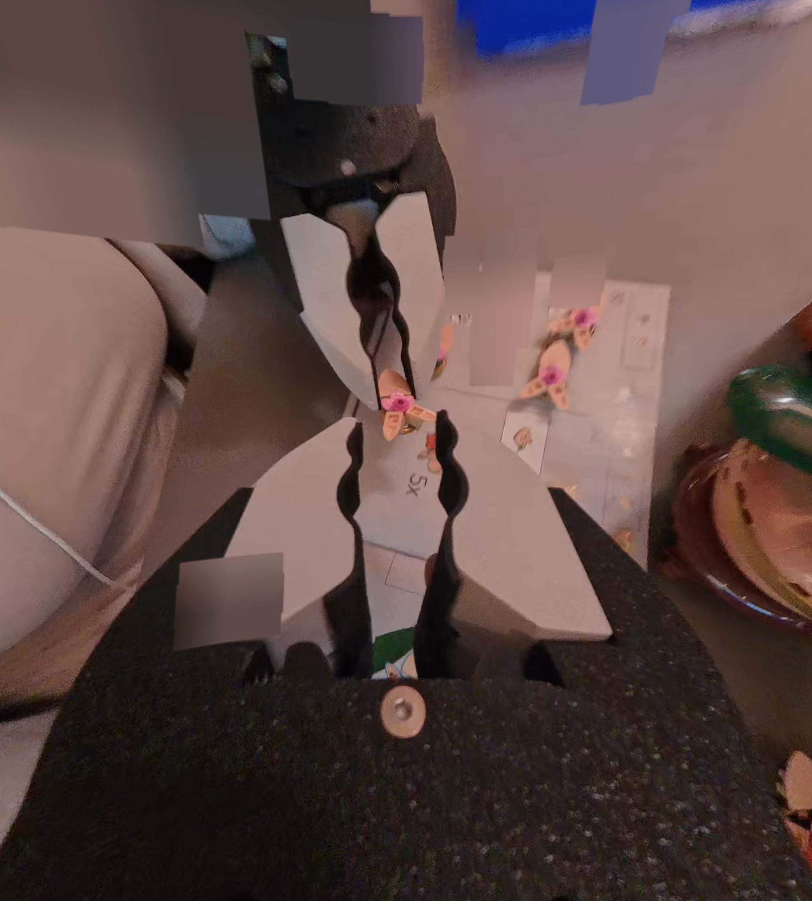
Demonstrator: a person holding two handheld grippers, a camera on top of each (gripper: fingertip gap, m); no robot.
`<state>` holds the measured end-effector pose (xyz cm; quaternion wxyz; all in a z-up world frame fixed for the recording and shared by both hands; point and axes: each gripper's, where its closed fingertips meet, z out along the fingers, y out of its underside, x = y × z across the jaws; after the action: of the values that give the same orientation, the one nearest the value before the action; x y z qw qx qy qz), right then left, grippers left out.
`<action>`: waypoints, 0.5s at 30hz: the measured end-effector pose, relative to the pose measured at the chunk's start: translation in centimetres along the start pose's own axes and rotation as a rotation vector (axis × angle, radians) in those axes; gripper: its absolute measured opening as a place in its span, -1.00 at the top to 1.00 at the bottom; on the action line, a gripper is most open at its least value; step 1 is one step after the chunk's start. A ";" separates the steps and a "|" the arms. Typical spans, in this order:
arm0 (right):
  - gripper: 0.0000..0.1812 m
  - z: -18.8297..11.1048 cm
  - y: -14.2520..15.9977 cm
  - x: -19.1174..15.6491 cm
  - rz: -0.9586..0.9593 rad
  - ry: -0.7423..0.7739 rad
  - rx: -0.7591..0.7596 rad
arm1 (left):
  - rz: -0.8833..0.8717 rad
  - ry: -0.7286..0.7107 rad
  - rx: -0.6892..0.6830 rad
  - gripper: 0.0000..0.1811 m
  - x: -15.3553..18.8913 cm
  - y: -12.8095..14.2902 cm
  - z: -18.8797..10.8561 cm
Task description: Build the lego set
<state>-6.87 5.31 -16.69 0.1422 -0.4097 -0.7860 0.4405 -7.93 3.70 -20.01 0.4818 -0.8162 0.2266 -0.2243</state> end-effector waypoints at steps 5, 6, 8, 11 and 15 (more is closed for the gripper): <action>0.49 -2.2 -2.7 -0.9 -0.209 0.093 0.270 | -0.541 0.381 0.380 0.83 1.1 -5.6 -3.5; 0.48 -2.3 -3.0 -0.9 -0.253 0.120 0.282 | -0.599 0.435 0.396 0.83 1.2 -5.9 -3.8; 0.51 -2.2 -3.8 -1.2 -0.320 0.122 0.293 | -0.665 0.531 0.385 0.83 2.0 -6.0 -3.9; 0.53 -1.0 -4.3 -2.0 -0.364 0.049 0.259 | -0.722 0.640 0.396 0.83 3.2 -6.5 -4.1; 0.61 0.2 -4.6 -3.0 -0.411 -0.041 0.235 | -0.732 0.665 0.382 0.83 3.8 -6.5 -3.9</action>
<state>-7.45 1.62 -12.67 0.2596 -0.2127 -0.7989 0.4992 -6.14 1.61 -11.99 0.4142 -0.6243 0.0225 -0.6620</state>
